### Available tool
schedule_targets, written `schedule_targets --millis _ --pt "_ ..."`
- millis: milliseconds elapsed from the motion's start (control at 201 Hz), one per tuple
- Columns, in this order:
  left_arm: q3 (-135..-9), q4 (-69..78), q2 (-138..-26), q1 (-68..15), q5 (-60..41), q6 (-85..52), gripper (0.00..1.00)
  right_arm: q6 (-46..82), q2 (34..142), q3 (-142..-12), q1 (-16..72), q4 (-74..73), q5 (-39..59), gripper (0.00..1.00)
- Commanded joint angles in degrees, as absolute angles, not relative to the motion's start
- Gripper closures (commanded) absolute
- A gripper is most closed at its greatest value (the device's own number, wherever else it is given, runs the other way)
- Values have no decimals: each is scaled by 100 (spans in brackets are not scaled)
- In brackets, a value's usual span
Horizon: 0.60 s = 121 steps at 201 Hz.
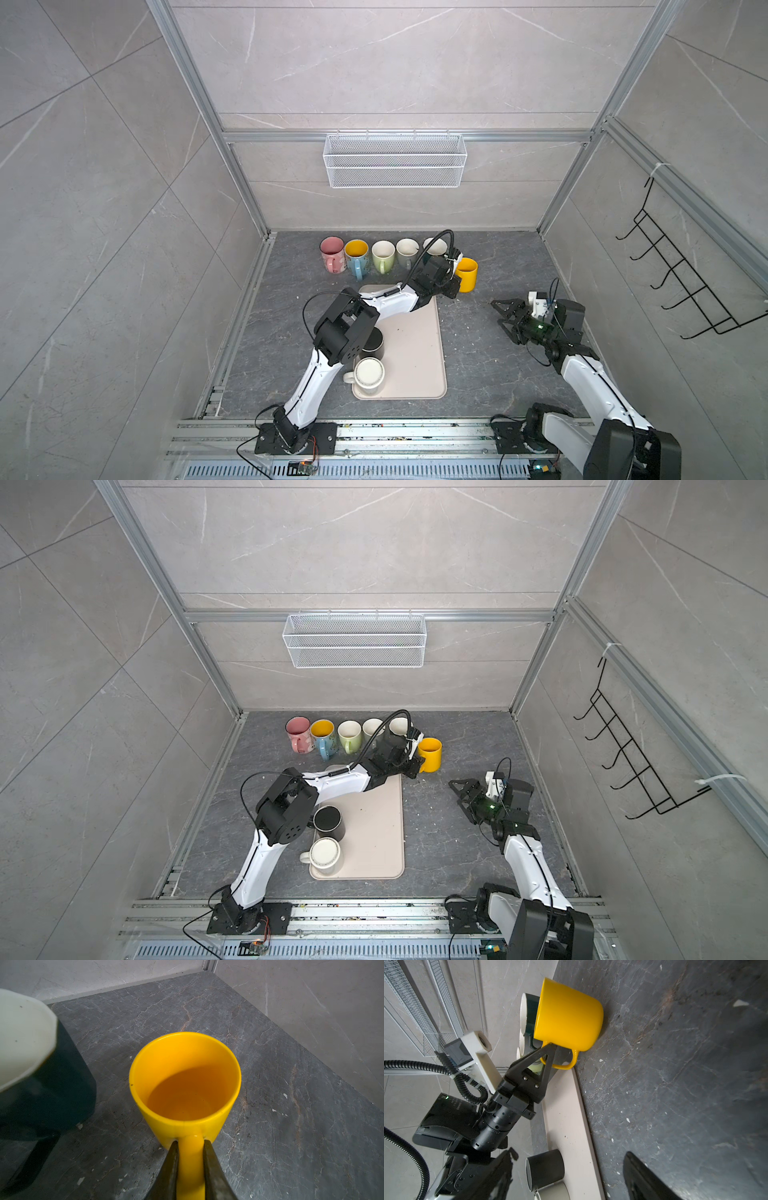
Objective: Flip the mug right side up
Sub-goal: 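Carry the yellow mug with the left gripper past the dark green mug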
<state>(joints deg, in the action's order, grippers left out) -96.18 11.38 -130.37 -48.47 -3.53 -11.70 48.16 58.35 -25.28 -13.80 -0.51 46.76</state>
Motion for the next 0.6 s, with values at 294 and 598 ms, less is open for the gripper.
schedule_targets --millis 294,598 --pt "-10333 2185 -13401 -4956 320 -949 100 4566 5879 -2524 -1444 132 4782 15" --pt "-10459 2382 -13714 -4975 852 -881 100 4474 5915 -2519 -1476 215 4753 15"
